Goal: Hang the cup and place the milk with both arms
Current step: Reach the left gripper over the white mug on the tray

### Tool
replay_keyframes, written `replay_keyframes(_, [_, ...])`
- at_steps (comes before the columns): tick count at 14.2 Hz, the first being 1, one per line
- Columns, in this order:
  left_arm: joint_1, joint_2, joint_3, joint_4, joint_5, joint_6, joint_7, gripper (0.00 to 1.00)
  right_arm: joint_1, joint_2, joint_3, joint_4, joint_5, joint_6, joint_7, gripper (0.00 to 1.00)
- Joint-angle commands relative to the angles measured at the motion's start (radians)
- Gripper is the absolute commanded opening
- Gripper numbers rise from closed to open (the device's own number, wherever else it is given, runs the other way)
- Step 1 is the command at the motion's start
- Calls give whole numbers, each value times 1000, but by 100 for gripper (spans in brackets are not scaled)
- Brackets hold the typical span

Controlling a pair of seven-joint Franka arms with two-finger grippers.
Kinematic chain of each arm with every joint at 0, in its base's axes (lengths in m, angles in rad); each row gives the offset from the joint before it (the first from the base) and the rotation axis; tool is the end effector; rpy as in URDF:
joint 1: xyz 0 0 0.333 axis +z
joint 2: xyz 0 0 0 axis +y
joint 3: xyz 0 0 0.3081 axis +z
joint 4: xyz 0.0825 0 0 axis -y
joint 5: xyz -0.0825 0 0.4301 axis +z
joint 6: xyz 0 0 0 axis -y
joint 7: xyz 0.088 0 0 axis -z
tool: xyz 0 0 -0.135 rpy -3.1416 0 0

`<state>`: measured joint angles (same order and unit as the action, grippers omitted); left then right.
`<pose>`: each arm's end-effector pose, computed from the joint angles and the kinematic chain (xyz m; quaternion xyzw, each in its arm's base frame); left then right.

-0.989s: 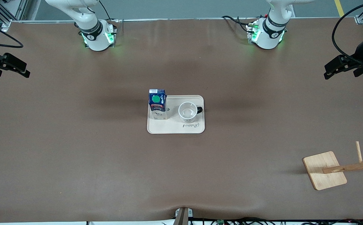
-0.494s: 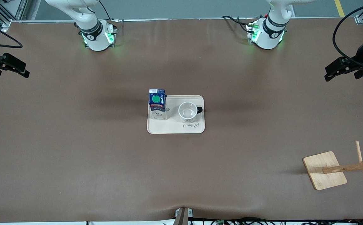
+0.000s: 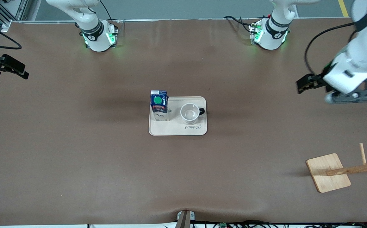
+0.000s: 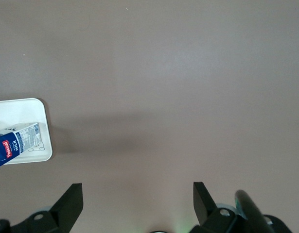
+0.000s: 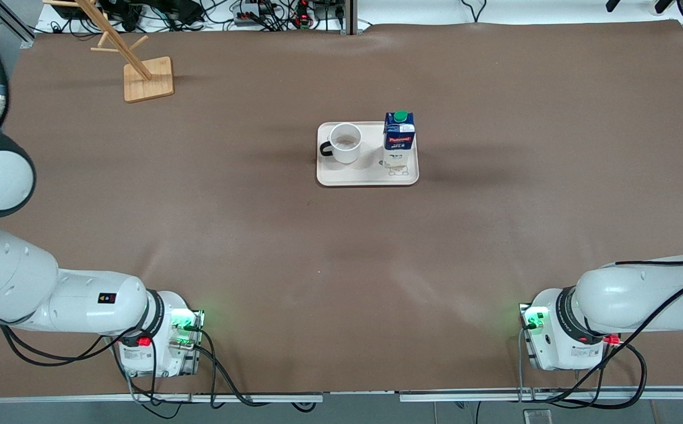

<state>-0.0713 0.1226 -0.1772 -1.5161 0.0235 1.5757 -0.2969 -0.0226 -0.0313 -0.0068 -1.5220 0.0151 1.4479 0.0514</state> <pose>0.6158 -0.1475 0.5427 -0.9992 -0.0241 0.0292 0.0091 0.5769 -0.0148 0.6216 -0.9990 0.0396 0.0215 0.0074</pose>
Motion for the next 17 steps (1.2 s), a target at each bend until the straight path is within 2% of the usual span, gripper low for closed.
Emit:
replay_keyframes(1, [-57,90,-13,36,-13,58,-131,100,-19,-5,10,-4,6,3,-8,100])
replay_keyframes(4, [-131,192,-13,44,-16,144,-211,100,-19,-4,10,-4,8,3,-8,100])
replay_keyframes(6, [-177,230,-13,47,-16,194,-341,100,-19,-4,10,-4,8,3,-8,100])
replay_keyframes(10, [-264,310,-11,48,-14,315,-540,100,-19,8,10,-4,6,2,-126,100])
replay_keyframes(11, [-292,330,-11,50,-13,329,-603,100,-14,20,10,-4,6,-3,-127,100])
replay_keyframes(13, [-334,359,-10,50,-8,362,-726,100,-16,124,13,9,6,-14,-134,100])
replay_keyframes(17, [-401,422,-8,50,-2,428,-914,100,-20,156,11,23,-6,0,-196,100])
